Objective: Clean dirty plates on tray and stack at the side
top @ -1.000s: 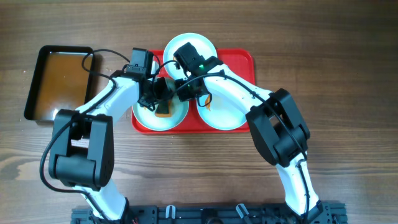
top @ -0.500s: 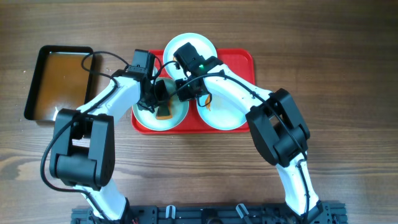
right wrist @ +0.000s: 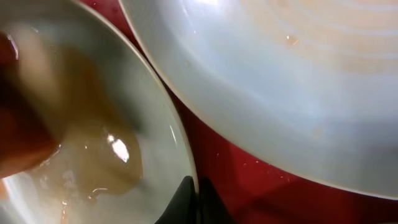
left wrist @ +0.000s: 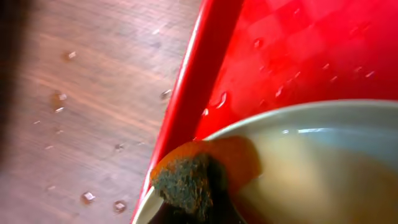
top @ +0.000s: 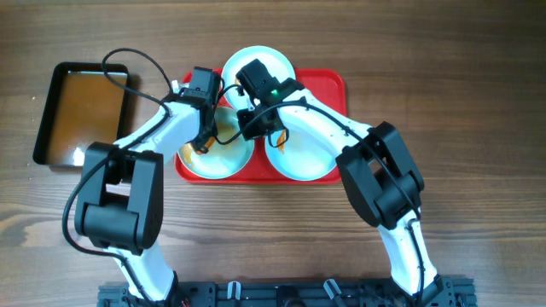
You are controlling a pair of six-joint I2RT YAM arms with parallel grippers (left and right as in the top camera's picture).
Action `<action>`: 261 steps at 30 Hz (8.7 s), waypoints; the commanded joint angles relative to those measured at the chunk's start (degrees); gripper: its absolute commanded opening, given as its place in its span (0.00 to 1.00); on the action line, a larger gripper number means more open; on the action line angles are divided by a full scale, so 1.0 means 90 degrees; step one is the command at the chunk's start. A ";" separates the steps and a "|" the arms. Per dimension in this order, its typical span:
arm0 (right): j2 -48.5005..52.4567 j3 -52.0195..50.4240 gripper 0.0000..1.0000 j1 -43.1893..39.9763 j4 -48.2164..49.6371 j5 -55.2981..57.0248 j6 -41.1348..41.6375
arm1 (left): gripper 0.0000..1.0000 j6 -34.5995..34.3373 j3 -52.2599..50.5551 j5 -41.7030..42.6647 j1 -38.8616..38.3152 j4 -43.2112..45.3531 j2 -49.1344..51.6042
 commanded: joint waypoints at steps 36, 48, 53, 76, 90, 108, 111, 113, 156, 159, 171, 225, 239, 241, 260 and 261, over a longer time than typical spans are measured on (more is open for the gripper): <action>0.0141 -0.0005 0.04 -0.0053 -0.0061 0.0189 0.0017 | 0.04 -0.0287 -0.0916 0.0600 0.0333 0.0270 -0.3325; -0.1054 0.0636 0.04 0.0187 -0.0444 0.1542 -0.0646 | 0.04 -0.0695 -0.0918 0.2764 0.3657 0.1243 -0.3296; -0.1195 0.1047 0.04 0.0338 -0.0971 0.3257 -0.1064 | 0.04 -0.0695 -0.0918 0.3179 0.4425 0.1396 -0.2827; -0.1190 0.1061 0.04 0.2647 0.1768 0.8694 -0.4857 | 0.04 -0.0692 -0.0918 0.3308 0.4527 0.1455 -0.2739; -0.1996 0.1418 0.04 0.0170 -0.1151 0.0886 0.0743 | 0.04 -0.0692 -0.0918 0.3308 0.4527 0.1353 -0.2739; -0.2047 -0.1047 0.04 -0.5246 -0.0920 0.1528 0.0918 | 0.04 -0.0692 -0.0918 0.3305 0.4527 0.1314 -0.2739; -0.2047 -0.1263 0.34 -0.5234 -0.0699 0.1467 0.0493 | 0.04 -0.0692 -0.0918 0.3305 0.4527 0.1314 -0.2739; -0.2050 -0.1239 0.53 -0.5234 -0.0707 0.1098 0.0109 | 0.04 -0.0690 -0.0918 0.3305 0.4527 0.1309 -0.2739; 0.0398 0.0491 0.09 -0.1003 0.0678 0.0495 0.1022 | 0.04 -0.0682 -0.0918 0.3616 0.4527 0.1200 -0.2739; 0.0398 0.0491 0.10 -0.0719 0.0685 0.0488 0.0969 | 0.04 -0.0663 -0.0918 0.3616 0.4527 0.1200 -0.2739; 0.0398 0.0491 0.17 -0.0270 -0.0403 -0.0107 0.0695 | 0.04 -0.0663 -0.0918 0.3740 0.4517 0.1246 -0.2739; 0.0396 0.0651 0.04 -0.0245 -0.0231 0.0221 0.0211 | 0.04 0.0554 -0.0857 0.1494 0.0704 0.1401 -0.2042; 0.0396 0.0651 0.04 -0.0245 -0.0223 0.0219 0.0209 | 0.04 0.0000 -0.0894 0.3903 0.0663 0.1336 -0.0117; 0.0396 0.0651 0.04 -0.0245 -0.0231 0.0221 0.0204 | 0.04 0.0204 -0.0891 0.2856 0.0663 0.1124 -0.0129; 0.0049 0.1078 0.04 -0.0151 -0.0447 0.0357 -0.0974 | 0.04 -0.0168 -0.0857 0.1411 0.1734 0.1260 -0.3711; -0.0112 0.1188 0.04 -0.0083 -0.0457 0.0801 -0.0974 | 0.04 -0.0168 -0.0857 0.2351 0.2120 0.1236 -0.3721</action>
